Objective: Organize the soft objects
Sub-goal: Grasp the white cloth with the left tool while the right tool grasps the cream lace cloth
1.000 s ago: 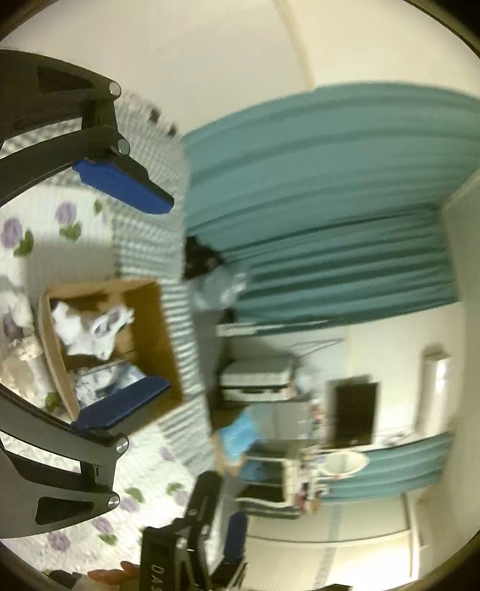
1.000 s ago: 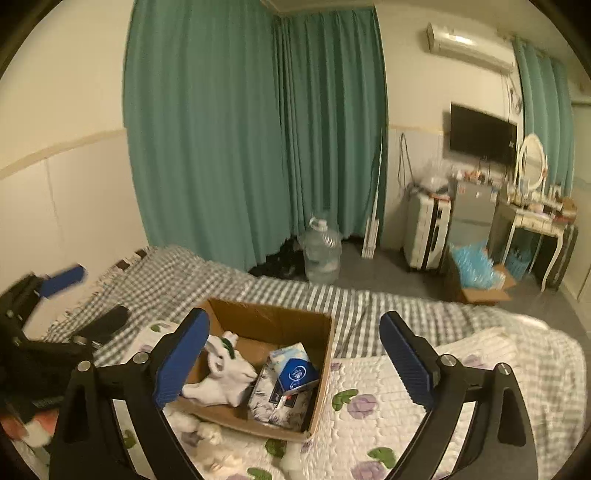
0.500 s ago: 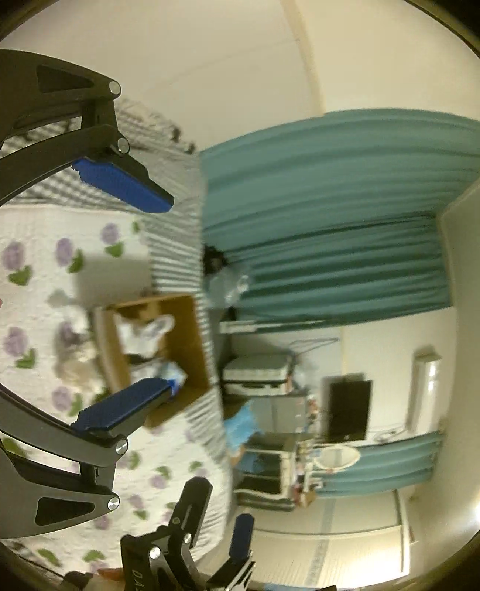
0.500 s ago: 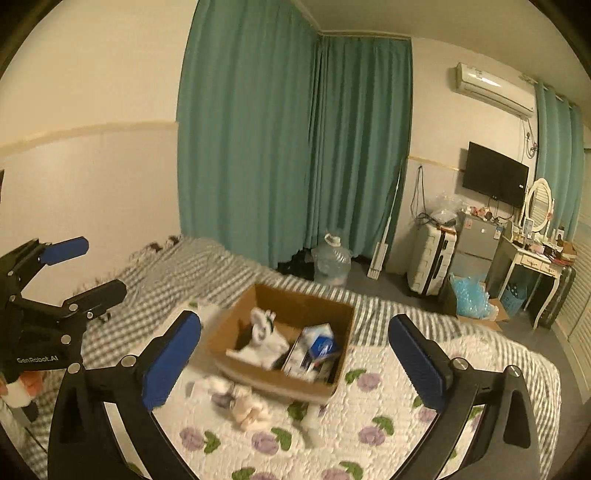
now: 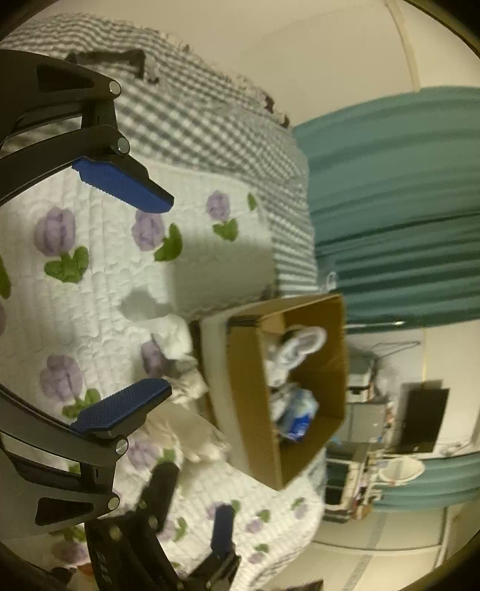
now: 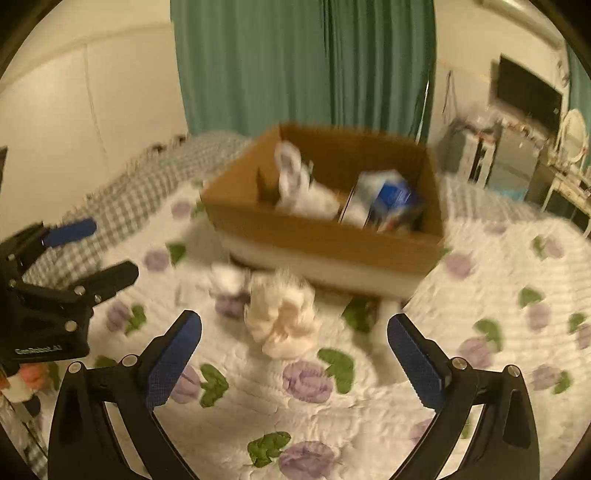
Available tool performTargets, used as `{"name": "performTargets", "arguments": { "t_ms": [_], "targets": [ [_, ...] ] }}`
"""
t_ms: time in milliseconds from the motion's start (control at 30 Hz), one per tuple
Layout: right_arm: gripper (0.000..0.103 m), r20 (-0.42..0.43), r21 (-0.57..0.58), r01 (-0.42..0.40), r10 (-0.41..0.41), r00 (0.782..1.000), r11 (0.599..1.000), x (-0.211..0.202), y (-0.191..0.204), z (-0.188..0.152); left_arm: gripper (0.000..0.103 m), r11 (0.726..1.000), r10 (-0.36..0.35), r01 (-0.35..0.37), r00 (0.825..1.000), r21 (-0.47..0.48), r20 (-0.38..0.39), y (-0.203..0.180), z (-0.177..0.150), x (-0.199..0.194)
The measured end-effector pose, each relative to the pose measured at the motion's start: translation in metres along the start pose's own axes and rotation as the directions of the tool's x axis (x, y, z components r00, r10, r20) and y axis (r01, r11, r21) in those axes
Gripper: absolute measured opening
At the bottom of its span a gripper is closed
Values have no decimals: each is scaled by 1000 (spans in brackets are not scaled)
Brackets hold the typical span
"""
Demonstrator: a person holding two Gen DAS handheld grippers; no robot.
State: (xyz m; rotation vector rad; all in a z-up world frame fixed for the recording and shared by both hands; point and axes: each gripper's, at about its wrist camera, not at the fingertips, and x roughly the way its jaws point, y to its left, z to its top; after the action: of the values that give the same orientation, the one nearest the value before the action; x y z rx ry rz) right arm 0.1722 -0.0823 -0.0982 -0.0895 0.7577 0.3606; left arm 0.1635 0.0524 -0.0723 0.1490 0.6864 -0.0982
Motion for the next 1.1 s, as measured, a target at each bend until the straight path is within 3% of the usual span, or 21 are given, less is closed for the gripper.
{"name": "performTargets", "arguments": {
  "t_ms": [233, 400, 500, 667, 733, 833, 967, 1100],
  "targets": [
    [79, -119, 3, -44, 44, 992, 999, 65, -2, -12, 92, 997, -48, 51, 998, 52, -51, -3, -14, 47],
    [45, -163, 59, -91, 99, 982, 994, 81, -15, -16, 92, 993, -96, 100, 992, 55, -85, -5, -18, 77],
    [34, -163, 71, -97, 107, 981, 993, 79, -21, -16, 91, 990, -113, 121, 988, 75, -102, -13, -16, 92],
    [28, -146, 44, -61, 66, 987, 997, 67, -31, -15, 88, 983, -145, 158, 980, 94, -137, -20, -15, 110],
    [27, -141, 29, -36, 40, 989, 999, 63, -35, -15, 63, 982, -150, 164, 978, 93, -148, -19, -16, 113],
    [26, -138, 29, -17, 21, 990, 999, 58, -44, -17, 42, 977, -177, 193, 971, 87, -158, -18, -16, 115],
    [26, -136, 31, -9, 13, 991, 999, 53, -48, -17, 39, 970, -204, 221, 967, 99, -153, -18, -18, 102],
    [25, -117, 15, 0, 2, 993, 1000, 34, -54, -18, 39, 973, -187, 204, 972, 110, -141, -23, -20, 79]
  ]
}}
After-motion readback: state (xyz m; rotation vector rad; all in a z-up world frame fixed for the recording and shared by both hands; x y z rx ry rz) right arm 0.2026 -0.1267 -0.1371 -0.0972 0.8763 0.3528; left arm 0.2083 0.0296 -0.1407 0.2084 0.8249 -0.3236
